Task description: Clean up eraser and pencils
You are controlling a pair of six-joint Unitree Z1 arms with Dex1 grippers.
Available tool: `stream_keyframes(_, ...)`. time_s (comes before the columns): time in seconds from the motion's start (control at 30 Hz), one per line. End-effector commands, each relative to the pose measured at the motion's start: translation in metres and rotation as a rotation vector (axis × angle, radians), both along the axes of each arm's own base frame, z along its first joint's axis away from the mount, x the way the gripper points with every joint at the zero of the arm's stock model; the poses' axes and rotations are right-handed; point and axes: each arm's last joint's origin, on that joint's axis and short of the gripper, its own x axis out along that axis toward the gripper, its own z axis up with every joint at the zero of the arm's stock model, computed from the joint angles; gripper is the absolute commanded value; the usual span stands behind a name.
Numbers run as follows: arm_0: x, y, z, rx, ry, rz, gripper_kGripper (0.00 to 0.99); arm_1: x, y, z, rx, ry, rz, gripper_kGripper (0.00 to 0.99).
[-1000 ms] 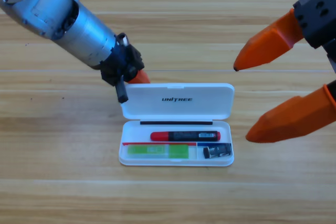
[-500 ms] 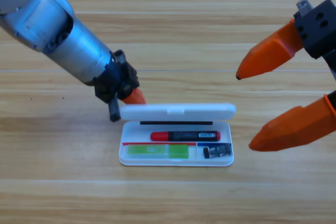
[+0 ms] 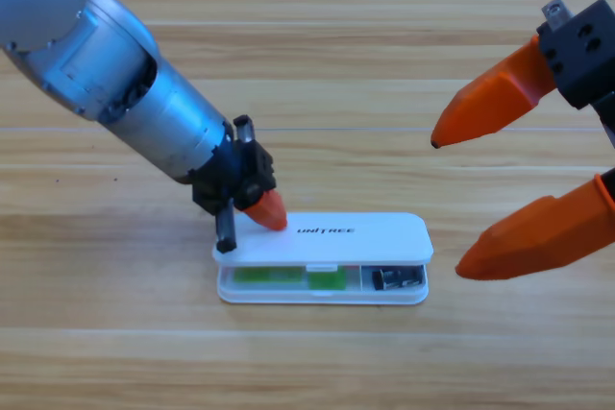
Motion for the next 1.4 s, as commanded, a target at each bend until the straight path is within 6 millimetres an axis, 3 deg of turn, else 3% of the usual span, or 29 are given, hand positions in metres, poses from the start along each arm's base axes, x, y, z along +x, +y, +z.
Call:
stream_keyframes(0.03,-0.016,-0.016,-0.019,0.035,0.037,-0.052,0.000,-0.003,-0.003,-0.005,0.002,0.014,0.017,0.917)
stream_keyframes(1.0,-0.032,-0.018,-0.050,0.081,0.059,-0.087,0.000,0.000,0.002,-0.010,-0.010,0.032,0.023,0.917)
stream_keyframes(1.1,-0.032,-0.018,-0.037,0.064,0.039,-0.081,0.000,0.000,0.002,-0.010,-0.009,0.031,0.023,0.917)
stream_keyframes(1.2,-0.034,-0.016,0.001,0.041,0.007,-0.077,0.000,0.001,0.003,-0.010,-0.011,0.033,0.021,0.917)
stream_keyframes(1.27,-0.040,-0.009,0.037,0.012,-0.023,-0.076,0.546,0.000,0.003,-0.011,-0.013,0.033,0.023,0.917)
stream_keyframes(1.3,-0.046,-0.004,0.057,-0.008,-0.042,-0.077,0.764,0.001,0.004,-0.011,-0.013,0.033,0.023,0.917)
stream_keyframes(1.33,-0.053,0.003,0.079,-0.036,-0.067,-0.078,0.879,0.001,0.004,-0.011,-0.014,0.034,0.023,0.917)
stream_keyframes(1.4,-0.067,0.016,0.121,-0.096,-0.095,-0.094,0.934,0.001,0.004,-0.012,-0.017,0.035,0.022,0.917)
